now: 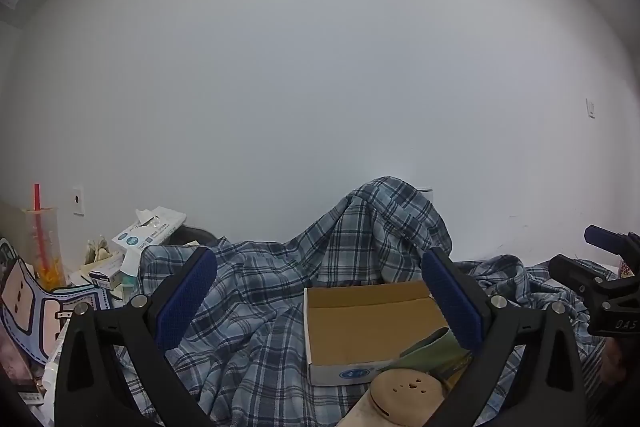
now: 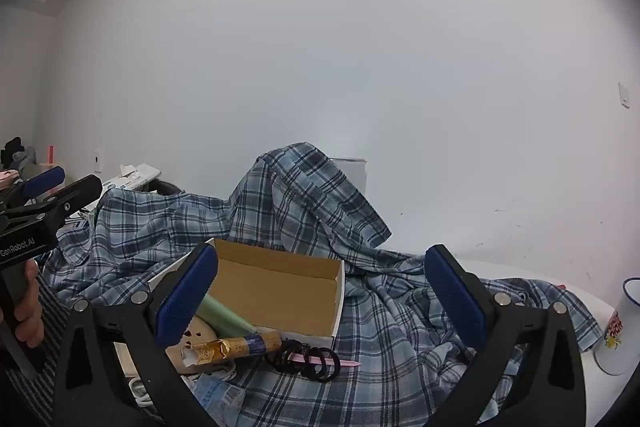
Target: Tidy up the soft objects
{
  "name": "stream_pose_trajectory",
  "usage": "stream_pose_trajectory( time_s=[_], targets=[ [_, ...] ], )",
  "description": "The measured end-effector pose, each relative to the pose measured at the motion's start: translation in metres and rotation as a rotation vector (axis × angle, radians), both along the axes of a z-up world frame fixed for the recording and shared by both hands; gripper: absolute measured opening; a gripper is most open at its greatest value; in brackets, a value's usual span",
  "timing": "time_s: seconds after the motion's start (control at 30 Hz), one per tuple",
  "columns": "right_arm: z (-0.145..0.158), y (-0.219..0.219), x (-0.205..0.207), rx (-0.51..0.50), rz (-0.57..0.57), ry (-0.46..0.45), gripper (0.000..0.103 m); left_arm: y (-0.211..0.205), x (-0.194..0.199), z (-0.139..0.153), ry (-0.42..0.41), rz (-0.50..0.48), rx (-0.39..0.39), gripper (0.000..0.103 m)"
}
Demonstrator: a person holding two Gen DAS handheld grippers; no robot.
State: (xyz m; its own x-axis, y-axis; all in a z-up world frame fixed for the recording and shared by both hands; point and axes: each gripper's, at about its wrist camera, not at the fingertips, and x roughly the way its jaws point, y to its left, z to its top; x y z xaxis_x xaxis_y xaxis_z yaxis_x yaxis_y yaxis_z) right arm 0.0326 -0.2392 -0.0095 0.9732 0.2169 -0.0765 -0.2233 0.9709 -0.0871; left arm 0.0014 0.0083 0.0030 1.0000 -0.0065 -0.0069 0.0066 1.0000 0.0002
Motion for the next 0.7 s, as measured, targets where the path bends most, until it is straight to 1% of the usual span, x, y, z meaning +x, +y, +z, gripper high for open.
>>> stream_pose_trajectory(
  time_s=[0.17,0.23,0.3,0.7],
  targets=[
    [0.0023,0.0005,0.0009,-0.004,-0.001,-0.008,0.103,-0.0022,-0.0016,-0.0013,-0.002,0.002,0.003,0.103],
    [0.0031,0.0012,-0.0021,-0.011,-0.033,-0.032,0.103,-0.0021,-0.0018,-0.0015,0.001,0.002,0.004,0.103],
    [0.004,0.0,-0.0047,-0.009,-0.04,-0.05,0.103,-0.0018,-0.0031,-0.001,0.0,0.001,0.004,0.103],
    [0.0014,-0.0006,-0.0065,-0.004,-0.046,-0.041,0.103,-0.0026,-0.0013,0.0003,0.002,0.003,0.004,0.103]
  ],
)
